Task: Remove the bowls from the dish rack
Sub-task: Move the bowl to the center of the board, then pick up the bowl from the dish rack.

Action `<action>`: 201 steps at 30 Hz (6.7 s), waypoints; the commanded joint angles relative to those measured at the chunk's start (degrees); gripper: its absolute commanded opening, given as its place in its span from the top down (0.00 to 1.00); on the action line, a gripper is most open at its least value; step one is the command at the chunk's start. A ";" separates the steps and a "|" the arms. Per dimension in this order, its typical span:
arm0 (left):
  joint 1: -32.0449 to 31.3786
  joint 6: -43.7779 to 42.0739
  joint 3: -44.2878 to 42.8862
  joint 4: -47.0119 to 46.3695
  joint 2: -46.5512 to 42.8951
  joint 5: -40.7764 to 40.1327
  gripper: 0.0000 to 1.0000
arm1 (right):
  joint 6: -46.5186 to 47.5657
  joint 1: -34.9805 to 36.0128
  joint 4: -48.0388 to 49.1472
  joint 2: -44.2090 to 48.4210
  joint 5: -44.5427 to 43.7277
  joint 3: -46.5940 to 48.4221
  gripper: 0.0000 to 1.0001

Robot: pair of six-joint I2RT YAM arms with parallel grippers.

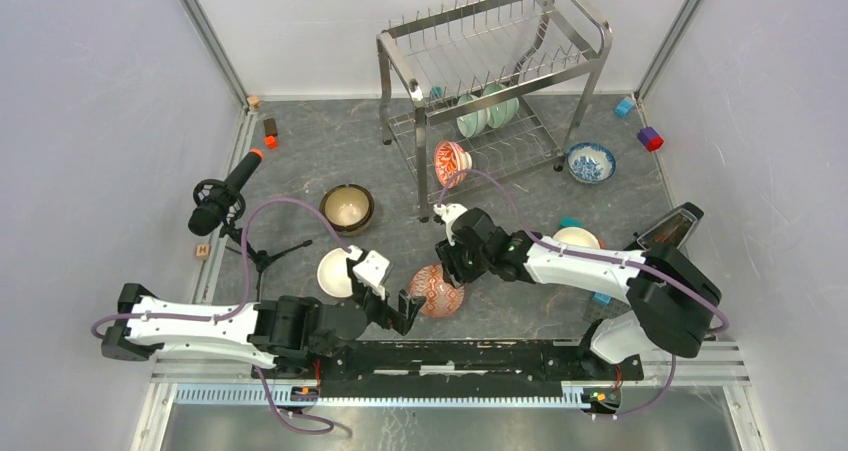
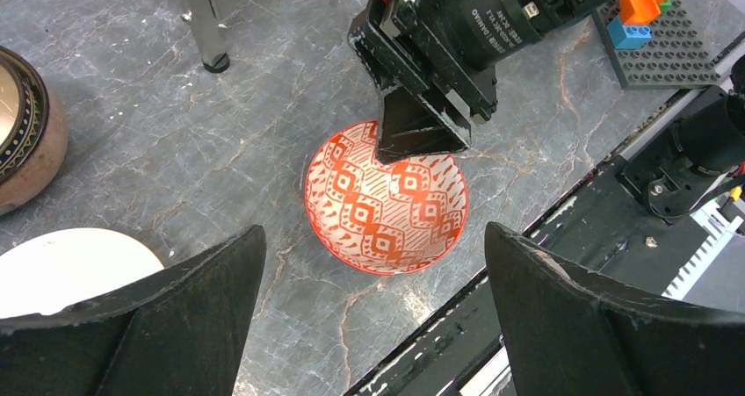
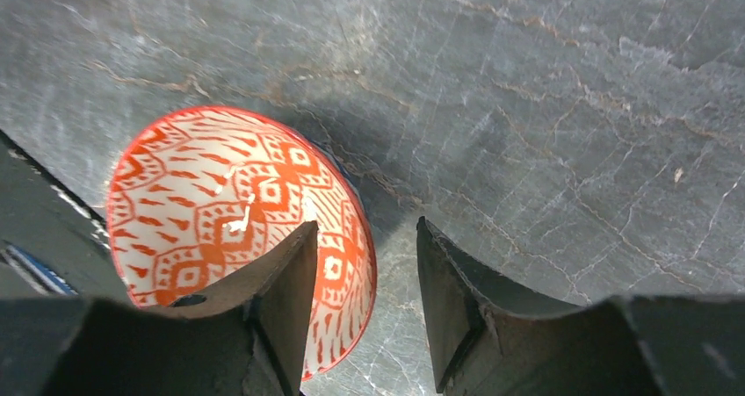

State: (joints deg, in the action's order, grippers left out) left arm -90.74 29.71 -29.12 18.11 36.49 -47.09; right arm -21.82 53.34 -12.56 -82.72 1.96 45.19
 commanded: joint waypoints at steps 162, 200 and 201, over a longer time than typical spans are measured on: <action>62.88 27.29 -49.64 -41.69 80.36 66.86 0.39 | -1.03 -13.49 5.87 54.24 -5.33 -29.30 0.29; 66.63 33.97 -43.15 -67.78 78.51 73.73 0.98 | -0.85 -13.51 3.61 56.76 -6.70 -29.62 0.30; 66.86 34.08 -43.29 -68.39 78.50 73.93 0.98 | -0.64 -13.46 3.34 56.79 -6.66 -29.53 0.30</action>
State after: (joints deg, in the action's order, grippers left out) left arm -25.47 62.17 -71.48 -40.64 118.48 26.41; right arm -23.66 40.01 -8.95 -26.46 -3.64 15.44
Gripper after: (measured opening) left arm 0.205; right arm 0.705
